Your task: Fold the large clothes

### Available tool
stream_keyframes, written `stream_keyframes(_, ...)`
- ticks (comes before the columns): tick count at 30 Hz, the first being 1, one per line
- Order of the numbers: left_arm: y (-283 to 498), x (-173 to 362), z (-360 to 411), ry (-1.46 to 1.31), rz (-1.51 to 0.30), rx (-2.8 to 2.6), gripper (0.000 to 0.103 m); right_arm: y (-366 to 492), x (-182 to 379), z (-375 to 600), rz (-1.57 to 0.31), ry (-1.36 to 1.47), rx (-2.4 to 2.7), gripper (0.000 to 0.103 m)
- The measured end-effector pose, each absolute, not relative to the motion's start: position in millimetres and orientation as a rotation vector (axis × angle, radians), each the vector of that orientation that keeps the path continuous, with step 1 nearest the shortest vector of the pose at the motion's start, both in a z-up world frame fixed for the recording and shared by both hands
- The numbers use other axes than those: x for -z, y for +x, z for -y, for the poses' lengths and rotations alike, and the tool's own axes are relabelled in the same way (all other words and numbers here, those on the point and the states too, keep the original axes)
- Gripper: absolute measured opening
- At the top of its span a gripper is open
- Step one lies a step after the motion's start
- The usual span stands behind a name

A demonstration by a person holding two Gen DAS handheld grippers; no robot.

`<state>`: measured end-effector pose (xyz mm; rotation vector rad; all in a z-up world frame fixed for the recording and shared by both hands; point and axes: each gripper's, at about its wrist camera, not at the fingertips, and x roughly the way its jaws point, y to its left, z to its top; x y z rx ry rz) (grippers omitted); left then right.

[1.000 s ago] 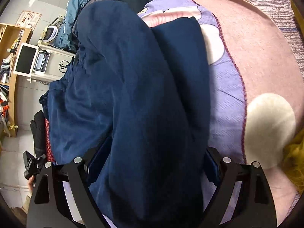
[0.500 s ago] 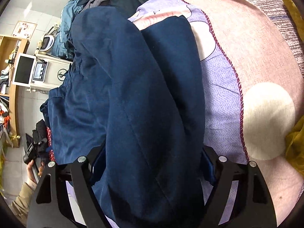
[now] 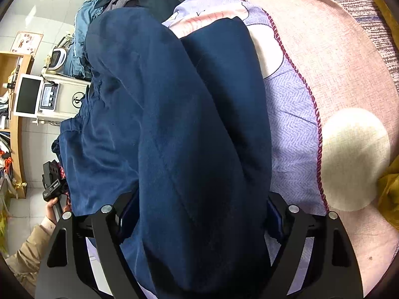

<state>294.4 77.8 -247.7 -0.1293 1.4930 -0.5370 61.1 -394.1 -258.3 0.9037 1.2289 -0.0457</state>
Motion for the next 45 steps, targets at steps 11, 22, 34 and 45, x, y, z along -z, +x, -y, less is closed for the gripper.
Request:
stream_keyframes(11,289.7,243.6,-55.0,-0.154,-1.453,0.539,0.082,78.0,249.5,370.1,-1.300,0.757,0.150,0.070)
stream_keyframes(22,262.2,201.2,-47.0,-0.088,-1.381,0.523,0.035,81.3,214.0,331.0,-1.283,0.499,0.183,0.033)
stream_keyframes(34,225.1,108.0,-19.9,-0.105,-1.238,0.661,0.025,57.9,147.5,311.7,-1.177,0.406,0.118,0.023)
stream_keyframes(45,171.0,2.9,128.2,-0.053,-1.073,0.979,0.024,-41.4,30.1,379.7,-0.926,0.408,0.252,0.020)
